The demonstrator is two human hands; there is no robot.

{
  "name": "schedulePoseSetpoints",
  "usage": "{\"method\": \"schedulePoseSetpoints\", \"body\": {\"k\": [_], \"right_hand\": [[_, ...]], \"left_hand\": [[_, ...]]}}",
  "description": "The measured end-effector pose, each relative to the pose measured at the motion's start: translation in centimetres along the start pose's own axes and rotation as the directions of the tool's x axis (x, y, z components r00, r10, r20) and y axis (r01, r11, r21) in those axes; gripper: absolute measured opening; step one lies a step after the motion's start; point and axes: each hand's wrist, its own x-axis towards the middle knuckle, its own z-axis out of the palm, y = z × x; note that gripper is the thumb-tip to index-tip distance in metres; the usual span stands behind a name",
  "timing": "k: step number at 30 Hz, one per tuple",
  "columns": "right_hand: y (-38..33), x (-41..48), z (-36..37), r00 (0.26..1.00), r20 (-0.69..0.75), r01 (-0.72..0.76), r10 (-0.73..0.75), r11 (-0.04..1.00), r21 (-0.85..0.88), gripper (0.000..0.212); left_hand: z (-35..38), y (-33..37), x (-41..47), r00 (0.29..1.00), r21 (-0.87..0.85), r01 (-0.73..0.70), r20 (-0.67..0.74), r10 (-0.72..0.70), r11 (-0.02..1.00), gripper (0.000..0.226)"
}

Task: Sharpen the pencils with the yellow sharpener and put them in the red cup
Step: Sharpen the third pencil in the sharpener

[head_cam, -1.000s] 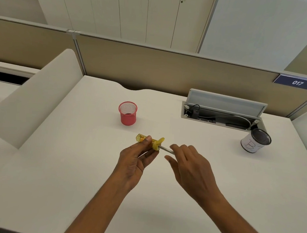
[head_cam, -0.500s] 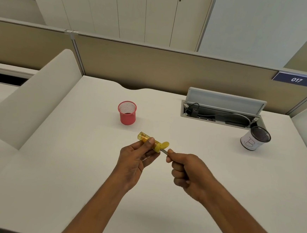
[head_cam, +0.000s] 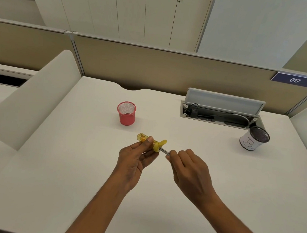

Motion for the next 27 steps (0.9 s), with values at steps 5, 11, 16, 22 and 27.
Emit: {"method": "schedulePoseSetpoints", "body": {"k": [5,11,16,22,27], "right_hand": [[-2.5,0.9,-1.0,0.861,0.215,-0.493,0.461,0.654,0.574,0.035],[-1.9,3.3,-3.9,0.101,0.966,-0.728,0.237,-0.644,0.234,0.031],[-1.9,2.7,-3.6,0.391,0.827,-0.868,0.404,-0.137,0.478,0.038],[-0.7,0.1,-1.5,0.972,0.157,-0.198,0.173,0.966,0.164,0.041],[-0.1,-0.4,-0.7,1.000,-0.023,-0.005,0.005,1.000,0.003,0.022]], "left_hand": [[-0.2,0.0,0.0,0.999,0.033,-0.022,0.027,0.021,0.999,0.033],[-0.6,-0.1,-0.1,0.996,0.107,-0.066,0.061,0.060,0.992,0.030],[-0.6,-0.1,0.0,0.997,0.061,-0.056,0.050,0.053,0.997,0.030],[-0.2,0.2,-0.1,0.999,-0.032,-0.028,0.023,0.029,0.999,0.040],[-0.2,-0.2,-0.3,0.999,-0.039,-0.011,0.033,0.012,0.999,0.042]]}}
